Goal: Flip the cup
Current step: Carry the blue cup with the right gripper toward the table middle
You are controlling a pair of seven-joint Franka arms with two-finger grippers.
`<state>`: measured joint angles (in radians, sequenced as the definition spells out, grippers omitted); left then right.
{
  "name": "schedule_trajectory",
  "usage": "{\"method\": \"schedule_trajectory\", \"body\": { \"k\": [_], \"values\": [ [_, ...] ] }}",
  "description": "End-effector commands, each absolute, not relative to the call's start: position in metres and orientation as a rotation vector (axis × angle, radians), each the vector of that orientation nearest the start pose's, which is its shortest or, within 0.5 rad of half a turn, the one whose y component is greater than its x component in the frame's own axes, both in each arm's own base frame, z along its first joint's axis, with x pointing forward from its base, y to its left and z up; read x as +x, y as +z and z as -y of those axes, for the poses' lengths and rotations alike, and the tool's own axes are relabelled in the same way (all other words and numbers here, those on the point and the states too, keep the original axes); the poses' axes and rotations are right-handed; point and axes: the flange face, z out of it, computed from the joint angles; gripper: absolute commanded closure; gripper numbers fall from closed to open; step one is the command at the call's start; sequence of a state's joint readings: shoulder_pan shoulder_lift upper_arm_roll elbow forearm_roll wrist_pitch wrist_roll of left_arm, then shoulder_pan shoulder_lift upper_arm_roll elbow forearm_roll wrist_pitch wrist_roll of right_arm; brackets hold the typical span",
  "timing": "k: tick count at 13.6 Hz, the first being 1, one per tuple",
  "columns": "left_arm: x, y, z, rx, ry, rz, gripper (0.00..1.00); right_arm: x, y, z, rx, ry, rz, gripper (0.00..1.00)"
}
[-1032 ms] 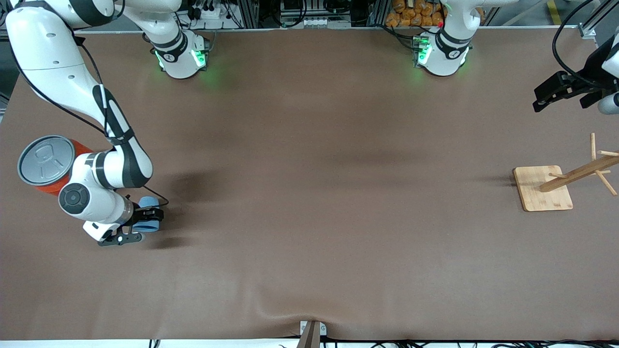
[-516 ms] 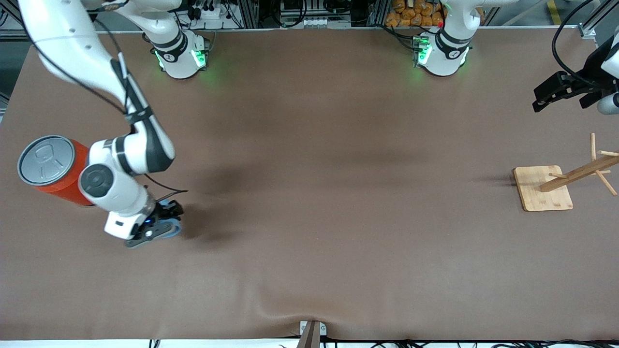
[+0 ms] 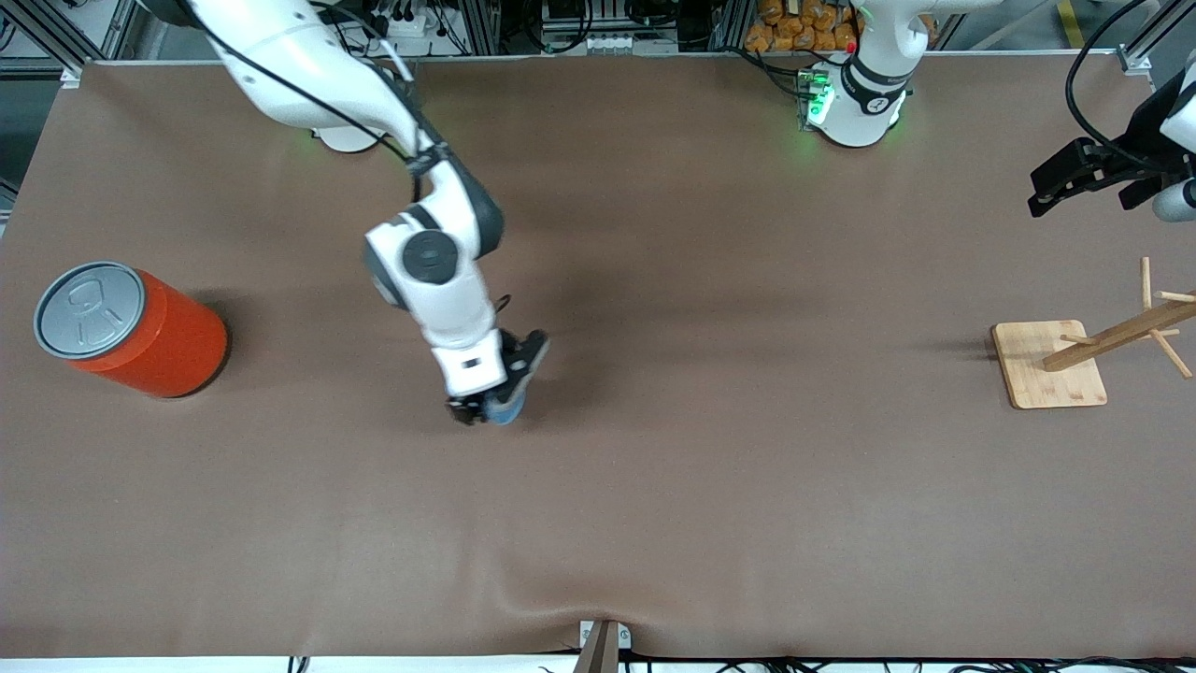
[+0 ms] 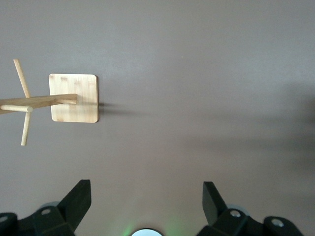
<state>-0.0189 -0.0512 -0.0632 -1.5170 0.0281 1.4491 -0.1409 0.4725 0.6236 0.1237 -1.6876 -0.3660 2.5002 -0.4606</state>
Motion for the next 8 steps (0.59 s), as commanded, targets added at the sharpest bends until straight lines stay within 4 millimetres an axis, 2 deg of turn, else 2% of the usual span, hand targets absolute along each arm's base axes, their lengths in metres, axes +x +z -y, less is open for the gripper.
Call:
{"method": "schedule_trajectory", "body": {
  "k": [1,3,4,5,6,8],
  "values": [
    [0.522,0.671,0.041,-3.113,0.029,0.079,0.00,0.571,0.236,-0.439,-2.443,-0.386,2.312,0.57],
    [0.522,0.670,0.042,-3.118,0.035,0.078,0.00,0.560,0.229,-0.453,-2.408,-0.375,2.342,0.57],
    [0.522,0.669,0.042,-3.120,0.038,0.080,0.00,0.558,0.226,-0.457,-2.402,-0.374,2.342,0.53],
    [0.522,0.668,0.044,-3.122,0.040,0.072,0.00,0.556,0.231,-0.465,-2.393,-0.396,2.342,0.22],
    [0.522,0.667,0.048,-3.120,0.042,0.060,0.00,0.553,0.232,-0.474,-2.393,-0.415,2.332,0.00],
    [0.521,0.667,0.061,-3.120,0.044,0.034,0.00,0.556,0.239,-0.479,-2.428,-0.447,2.280,0.00]
  ]
}}
